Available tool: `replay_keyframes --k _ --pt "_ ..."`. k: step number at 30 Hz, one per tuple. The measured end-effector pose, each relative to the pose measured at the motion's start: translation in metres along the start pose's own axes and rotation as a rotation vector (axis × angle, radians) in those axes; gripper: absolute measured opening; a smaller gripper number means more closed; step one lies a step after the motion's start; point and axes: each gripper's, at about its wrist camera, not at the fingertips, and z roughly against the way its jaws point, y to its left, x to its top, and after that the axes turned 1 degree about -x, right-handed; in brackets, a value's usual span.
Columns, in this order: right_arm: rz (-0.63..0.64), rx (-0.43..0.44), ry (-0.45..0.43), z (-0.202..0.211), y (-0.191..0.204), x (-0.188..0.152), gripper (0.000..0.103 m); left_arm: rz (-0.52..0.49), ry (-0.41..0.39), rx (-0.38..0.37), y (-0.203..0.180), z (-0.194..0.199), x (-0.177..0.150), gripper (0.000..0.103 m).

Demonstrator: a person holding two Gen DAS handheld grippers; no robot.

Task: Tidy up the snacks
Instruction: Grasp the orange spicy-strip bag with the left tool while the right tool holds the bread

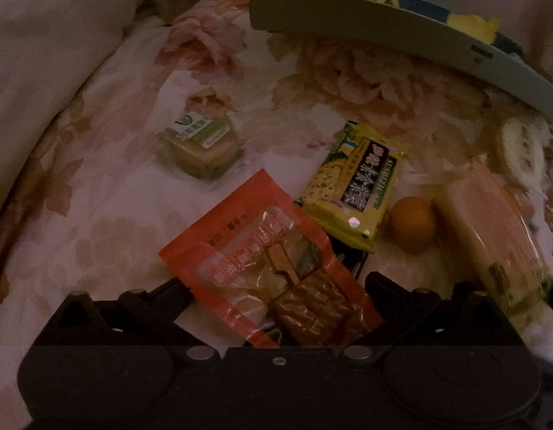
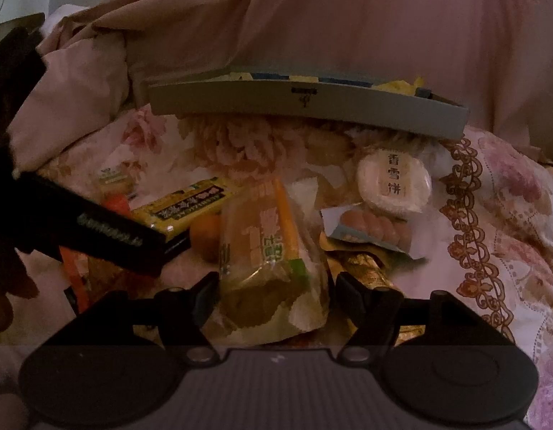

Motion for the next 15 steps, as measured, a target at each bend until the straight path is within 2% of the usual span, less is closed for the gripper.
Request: replay_keyframes --k 3,7,9,12,15 --pt "-0.003 0.005 0.0 0.001 0.001 0.0 0.075 -0.02 -0.009 -0.061 0.017 0.005 -0.001 0.094" --pt "-0.001 0.016 0.003 0.002 0.003 0.0 0.075 -0.07 0.0 -0.211 0.042 0.009 0.001 0.093" --pt "0.008 0.018 0.004 0.003 0.007 -0.001 0.075 -0.114 0.014 -0.253 0.052 0.011 0.002 0.092" --pt "0.018 0.023 0.016 0.007 0.012 -0.003 0.074 -0.116 0.028 -0.205 0.063 0.018 -0.001 0.091" --pt "0.046 0.02 0.004 0.011 0.018 -0.004 0.074 -0.059 0.027 -0.2 0.068 0.022 -0.007 0.094"
